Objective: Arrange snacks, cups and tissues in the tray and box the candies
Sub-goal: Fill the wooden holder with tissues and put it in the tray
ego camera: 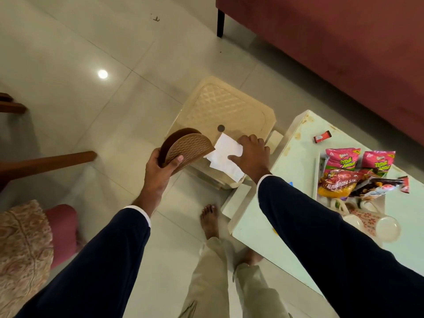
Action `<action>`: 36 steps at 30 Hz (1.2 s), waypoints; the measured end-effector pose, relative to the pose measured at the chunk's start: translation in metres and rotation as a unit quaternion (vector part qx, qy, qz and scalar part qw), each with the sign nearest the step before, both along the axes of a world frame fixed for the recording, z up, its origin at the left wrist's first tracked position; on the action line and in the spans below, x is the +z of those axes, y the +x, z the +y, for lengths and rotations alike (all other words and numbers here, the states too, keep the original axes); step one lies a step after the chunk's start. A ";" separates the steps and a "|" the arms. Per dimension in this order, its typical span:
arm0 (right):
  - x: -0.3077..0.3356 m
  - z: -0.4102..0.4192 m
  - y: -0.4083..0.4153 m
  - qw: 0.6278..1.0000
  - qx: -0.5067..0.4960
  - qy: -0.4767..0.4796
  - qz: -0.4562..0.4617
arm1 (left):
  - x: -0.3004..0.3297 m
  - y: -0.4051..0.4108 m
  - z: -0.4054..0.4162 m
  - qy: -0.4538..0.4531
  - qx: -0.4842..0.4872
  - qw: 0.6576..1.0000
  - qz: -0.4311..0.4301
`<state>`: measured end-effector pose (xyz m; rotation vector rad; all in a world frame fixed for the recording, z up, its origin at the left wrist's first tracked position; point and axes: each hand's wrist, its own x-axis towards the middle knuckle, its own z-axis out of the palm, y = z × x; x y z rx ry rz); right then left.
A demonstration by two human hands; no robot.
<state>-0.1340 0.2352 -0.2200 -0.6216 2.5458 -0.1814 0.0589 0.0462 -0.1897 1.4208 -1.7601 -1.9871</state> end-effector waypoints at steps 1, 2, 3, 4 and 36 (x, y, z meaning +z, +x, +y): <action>-0.003 -0.003 0.002 1.000 0.006 0.011 0.013 | -0.001 0.003 -0.001 -0.001 -0.002 1.000 0.000; -0.005 -0.004 0.004 1.000 0.005 0.019 0.019 | -0.001 0.005 -0.001 0.000 -0.003 1.000 0.000; -0.006 -0.006 0.004 1.000 -0.004 0.025 0.018 | -0.001 0.006 0.000 0.000 -0.003 1.000 0.001; -0.007 -0.007 0.004 0.999 -0.017 0.029 0.010 | -0.001 0.007 0.000 -0.001 -0.003 1.000 0.002; 0.252 0.152 -0.033 0.648 -0.369 -0.530 -0.404 | 0.173 -0.111 0.127 -0.077 -0.213 0.965 0.132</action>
